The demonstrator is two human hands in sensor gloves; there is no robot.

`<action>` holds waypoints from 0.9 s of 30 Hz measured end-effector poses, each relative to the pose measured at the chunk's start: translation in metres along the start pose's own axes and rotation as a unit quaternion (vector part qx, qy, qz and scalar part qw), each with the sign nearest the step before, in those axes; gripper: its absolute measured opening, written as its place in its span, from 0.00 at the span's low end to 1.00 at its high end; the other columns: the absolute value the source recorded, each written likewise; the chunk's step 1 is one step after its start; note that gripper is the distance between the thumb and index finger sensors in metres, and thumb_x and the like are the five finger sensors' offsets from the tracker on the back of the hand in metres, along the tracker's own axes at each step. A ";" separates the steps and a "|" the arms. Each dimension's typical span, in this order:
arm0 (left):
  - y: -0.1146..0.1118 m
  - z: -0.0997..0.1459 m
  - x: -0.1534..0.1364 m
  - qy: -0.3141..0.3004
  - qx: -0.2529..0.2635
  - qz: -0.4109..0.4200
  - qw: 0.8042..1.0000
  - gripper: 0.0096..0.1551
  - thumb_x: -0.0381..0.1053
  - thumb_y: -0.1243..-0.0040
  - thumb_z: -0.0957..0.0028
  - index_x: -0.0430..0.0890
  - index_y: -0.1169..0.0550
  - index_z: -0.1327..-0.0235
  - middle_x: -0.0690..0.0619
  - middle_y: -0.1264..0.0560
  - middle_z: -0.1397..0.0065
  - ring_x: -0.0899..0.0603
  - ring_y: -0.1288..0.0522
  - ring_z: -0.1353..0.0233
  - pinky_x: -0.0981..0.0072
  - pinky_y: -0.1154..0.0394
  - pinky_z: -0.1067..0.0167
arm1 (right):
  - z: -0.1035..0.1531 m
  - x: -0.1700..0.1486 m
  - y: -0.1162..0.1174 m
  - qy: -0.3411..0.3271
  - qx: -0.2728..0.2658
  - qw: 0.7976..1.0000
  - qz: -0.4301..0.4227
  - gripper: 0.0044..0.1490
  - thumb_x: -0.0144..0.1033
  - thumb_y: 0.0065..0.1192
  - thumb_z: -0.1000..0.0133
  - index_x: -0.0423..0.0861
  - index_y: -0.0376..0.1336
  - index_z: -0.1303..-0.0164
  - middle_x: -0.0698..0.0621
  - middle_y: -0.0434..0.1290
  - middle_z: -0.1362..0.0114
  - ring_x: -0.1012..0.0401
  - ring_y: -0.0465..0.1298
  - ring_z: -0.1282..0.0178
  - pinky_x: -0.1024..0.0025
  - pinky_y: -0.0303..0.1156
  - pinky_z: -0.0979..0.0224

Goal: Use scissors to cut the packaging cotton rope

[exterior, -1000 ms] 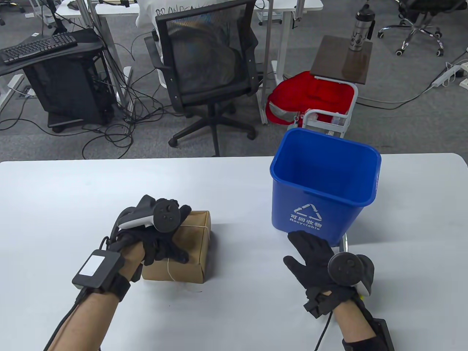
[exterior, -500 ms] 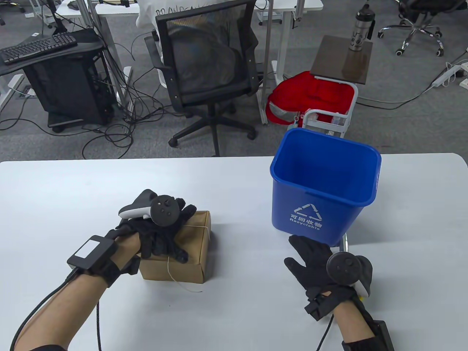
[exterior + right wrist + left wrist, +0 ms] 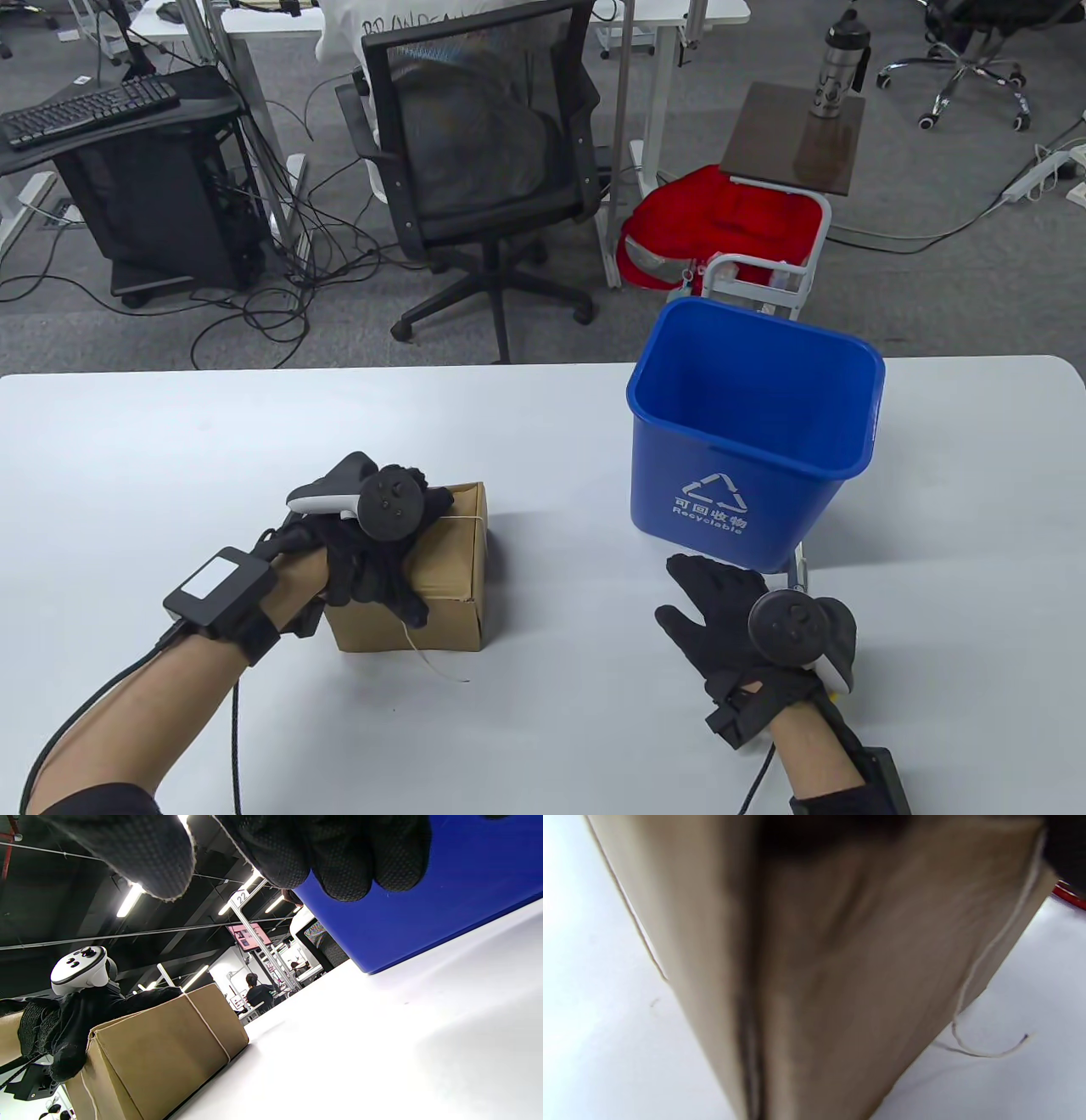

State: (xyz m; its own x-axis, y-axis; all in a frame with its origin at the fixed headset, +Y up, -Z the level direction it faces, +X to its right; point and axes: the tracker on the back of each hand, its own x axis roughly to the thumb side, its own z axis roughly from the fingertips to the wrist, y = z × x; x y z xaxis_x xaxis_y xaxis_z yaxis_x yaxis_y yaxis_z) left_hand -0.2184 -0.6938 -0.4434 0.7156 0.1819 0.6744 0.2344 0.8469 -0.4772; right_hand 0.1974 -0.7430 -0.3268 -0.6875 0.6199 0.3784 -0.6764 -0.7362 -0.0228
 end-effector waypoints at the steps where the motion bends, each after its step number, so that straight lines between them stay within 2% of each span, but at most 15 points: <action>1: -0.001 0.000 -0.002 -0.006 0.006 0.004 1.000 0.85 0.81 0.31 0.57 0.42 0.72 0.22 0.20 0.76 0.26 0.14 0.76 0.26 0.18 0.72 0.38 | 0.000 0.000 0.000 0.000 0.001 1.000 0.002 0.45 0.54 0.63 0.45 0.35 0.64 0.27 0.28 0.69 0.25 0.29 0.66 0.29 0.15 0.49 0.33; 6: 0.005 -0.008 0.002 0.015 -0.021 -0.020 0.999 0.85 0.80 0.28 0.56 0.45 0.72 0.22 0.20 0.73 0.23 0.12 0.65 0.25 0.17 0.69 0.36 | 0.000 0.003 0.004 -0.007 0.009 1.000 0.021 0.44 0.54 0.63 0.46 0.35 0.65 0.28 0.28 0.70 0.26 0.30 0.67 0.30 0.16 0.50 0.33; 8: 0.005 -0.012 0.003 0.012 -0.021 -0.015 1.000 0.86 0.78 0.26 0.54 0.44 0.73 0.22 0.18 0.72 0.24 0.11 0.65 0.25 0.16 0.70 0.36 | 0.000 0.004 0.005 -0.009 0.010 1.000 0.027 0.44 0.54 0.63 0.46 0.35 0.65 0.29 0.28 0.71 0.27 0.30 0.68 0.31 0.16 0.50 0.33; 10: 0.003 -0.012 0.002 0.003 -0.014 -0.012 1.000 0.86 0.76 0.26 0.52 0.43 0.74 0.23 0.18 0.76 0.26 0.11 0.71 0.26 0.17 0.71 0.38 | 0.000 0.005 0.006 -0.012 0.010 1.000 0.027 0.43 0.54 0.63 0.46 0.35 0.66 0.30 0.28 0.72 0.27 0.30 0.69 0.31 0.16 0.51 0.33; 13: 0.005 -0.011 0.004 0.021 0.001 -0.018 1.000 0.86 0.74 0.23 0.53 0.44 0.72 0.21 0.20 0.69 0.22 0.13 0.61 0.23 0.17 0.68 0.33 | 0.001 0.005 0.006 -0.013 0.010 0.999 0.027 0.43 0.54 0.63 0.46 0.35 0.66 0.30 0.29 0.72 0.28 0.30 0.69 0.32 0.16 0.51 0.33; 18: 0.007 -0.008 0.007 0.037 0.017 -0.006 0.999 0.84 0.72 0.21 0.54 0.45 0.70 0.19 0.22 0.65 0.19 0.15 0.57 0.22 0.17 0.65 0.28 | 0.003 0.006 0.006 -0.017 0.008 1.000 0.020 0.43 0.54 0.63 0.46 0.35 0.67 0.31 0.29 0.73 0.28 0.30 0.70 0.32 0.16 0.51 0.33; 24: 0.012 -0.006 0.012 0.045 0.022 -0.027 0.998 0.84 0.73 0.20 0.56 0.46 0.68 0.19 0.22 0.63 0.19 0.15 0.52 0.22 0.15 0.59 0.29 | 0.002 0.005 0.005 -0.016 0.008 1.000 0.012 0.43 0.54 0.63 0.46 0.35 0.67 0.30 0.29 0.72 0.28 0.30 0.69 0.32 0.16 0.51 0.33; 27: 0.016 -0.002 0.018 0.028 0.048 -0.034 0.998 0.85 0.75 0.21 0.58 0.44 0.67 0.19 0.21 0.61 0.20 0.14 0.50 0.24 0.15 0.56 0.30 | 0.002 0.005 0.005 -0.016 0.008 1.000 0.009 0.43 0.54 0.63 0.46 0.35 0.67 0.30 0.28 0.72 0.28 0.30 0.69 0.32 0.16 0.51 0.33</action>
State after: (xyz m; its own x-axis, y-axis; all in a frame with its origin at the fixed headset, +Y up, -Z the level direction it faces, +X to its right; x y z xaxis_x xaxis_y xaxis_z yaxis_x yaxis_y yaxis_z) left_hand -0.2005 -0.6781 -0.4401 0.7372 0.0969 0.6687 0.2212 0.9005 -0.3744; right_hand 0.1915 -0.7440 -0.3230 -0.6908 0.5975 0.4071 -0.6592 -0.7518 -0.0152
